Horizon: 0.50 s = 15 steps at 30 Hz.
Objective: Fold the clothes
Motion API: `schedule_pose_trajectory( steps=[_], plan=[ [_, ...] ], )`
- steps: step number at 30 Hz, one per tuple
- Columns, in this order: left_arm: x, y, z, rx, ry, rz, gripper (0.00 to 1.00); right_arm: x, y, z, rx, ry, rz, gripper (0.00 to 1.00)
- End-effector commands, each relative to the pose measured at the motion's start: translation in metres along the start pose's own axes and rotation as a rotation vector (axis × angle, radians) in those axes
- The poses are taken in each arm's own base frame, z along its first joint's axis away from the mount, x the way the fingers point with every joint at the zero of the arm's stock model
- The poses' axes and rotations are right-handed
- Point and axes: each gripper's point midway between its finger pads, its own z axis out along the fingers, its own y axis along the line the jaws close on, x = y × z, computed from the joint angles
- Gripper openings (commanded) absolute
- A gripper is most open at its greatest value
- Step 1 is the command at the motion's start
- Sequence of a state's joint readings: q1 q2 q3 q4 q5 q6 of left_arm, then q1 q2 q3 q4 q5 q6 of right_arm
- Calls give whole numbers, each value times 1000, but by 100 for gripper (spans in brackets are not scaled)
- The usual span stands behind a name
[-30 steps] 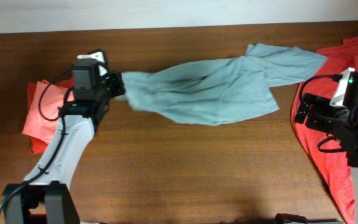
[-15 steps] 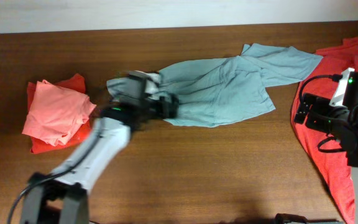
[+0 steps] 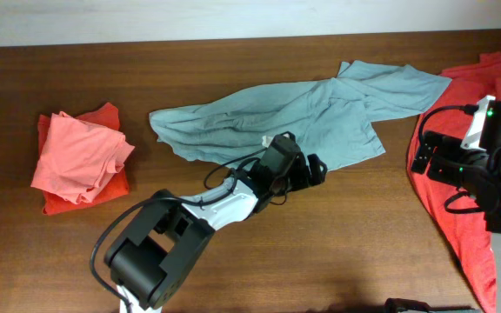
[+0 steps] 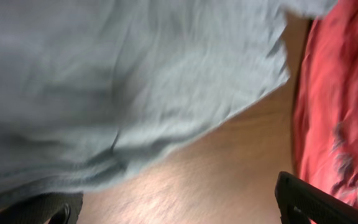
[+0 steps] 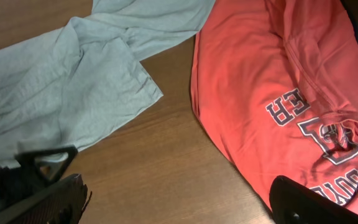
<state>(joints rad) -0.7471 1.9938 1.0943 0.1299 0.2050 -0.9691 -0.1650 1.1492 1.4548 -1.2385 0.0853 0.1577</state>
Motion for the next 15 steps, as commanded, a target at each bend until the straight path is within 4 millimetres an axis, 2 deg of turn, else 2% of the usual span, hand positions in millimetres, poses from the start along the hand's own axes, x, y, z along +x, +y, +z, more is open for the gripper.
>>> schedule_pose_trajectory(
  steps=[1,3,4,5,6,8,10,15],
  plan=[
    [11,48,22,-129,-11,-128,98,0,-1,-1,1,-2,8,99],
    [10,54,28,-130,-19,-132,89,0,-1,-1,0,-3,8,99],
    [8,55,29,-133,-27,-133,77,0,-1,-1,1,-2,8,99],
    [4,60,28,-151,-52,-133,59,0,-1,-1,1,-3,8,99],
    [1,61,28,-158,-65,-133,49,0,-1,-1,0,-3,8,99],
    [-6,63,27,-161,-92,-135,39,0,-1,-1,0,-3,8,99],
    [-13,66,25,-170,-116,-140,36,0,-1,-1,1,-3,8,99],
    [-19,70,24,-177,-134,-147,37,0,-1,-1,1,-3,8,99]
  ],
)
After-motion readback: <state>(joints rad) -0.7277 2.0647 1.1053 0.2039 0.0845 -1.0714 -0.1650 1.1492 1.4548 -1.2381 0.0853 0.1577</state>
